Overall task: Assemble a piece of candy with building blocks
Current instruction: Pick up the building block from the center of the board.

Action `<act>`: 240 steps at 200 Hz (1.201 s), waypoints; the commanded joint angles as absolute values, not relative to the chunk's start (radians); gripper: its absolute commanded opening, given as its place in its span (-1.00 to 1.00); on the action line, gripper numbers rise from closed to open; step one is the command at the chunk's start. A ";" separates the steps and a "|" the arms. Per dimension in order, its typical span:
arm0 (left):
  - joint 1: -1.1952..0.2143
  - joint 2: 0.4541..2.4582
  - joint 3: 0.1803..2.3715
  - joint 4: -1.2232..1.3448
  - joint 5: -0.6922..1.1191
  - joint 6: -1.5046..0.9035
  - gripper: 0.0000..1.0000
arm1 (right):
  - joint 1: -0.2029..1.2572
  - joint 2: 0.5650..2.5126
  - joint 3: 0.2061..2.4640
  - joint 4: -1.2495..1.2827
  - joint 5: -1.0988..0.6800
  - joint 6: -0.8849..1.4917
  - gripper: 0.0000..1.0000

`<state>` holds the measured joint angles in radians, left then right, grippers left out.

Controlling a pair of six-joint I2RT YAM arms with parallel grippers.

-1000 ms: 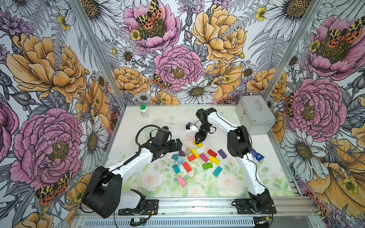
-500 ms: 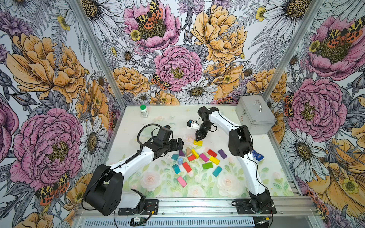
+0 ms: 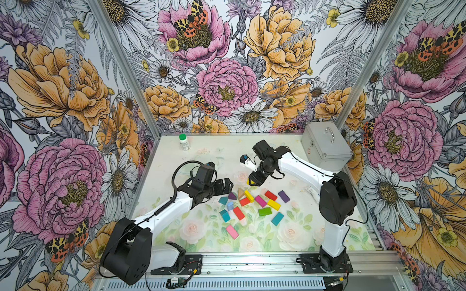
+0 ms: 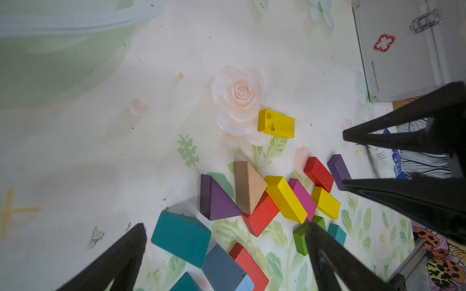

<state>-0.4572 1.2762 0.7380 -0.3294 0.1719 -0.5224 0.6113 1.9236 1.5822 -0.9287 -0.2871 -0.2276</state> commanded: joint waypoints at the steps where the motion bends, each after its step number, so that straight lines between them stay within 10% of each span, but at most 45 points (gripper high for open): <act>1: -0.440 1.263 0.724 -0.321 0.206 -0.524 0.97 | 0.617 1.952 1.527 -0.839 -0.326 -0.144 0.05; 240: -0.464 1.265 0.755 -0.320 0.176 -0.508 0.97 | 0.545 1.963 1.528 -0.857 -0.254 -0.172 -1.00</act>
<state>-0.4496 1.2541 0.7246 -0.3290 0.1768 -0.5247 0.6312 2.0144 1.5116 -0.8455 -0.3321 -0.1528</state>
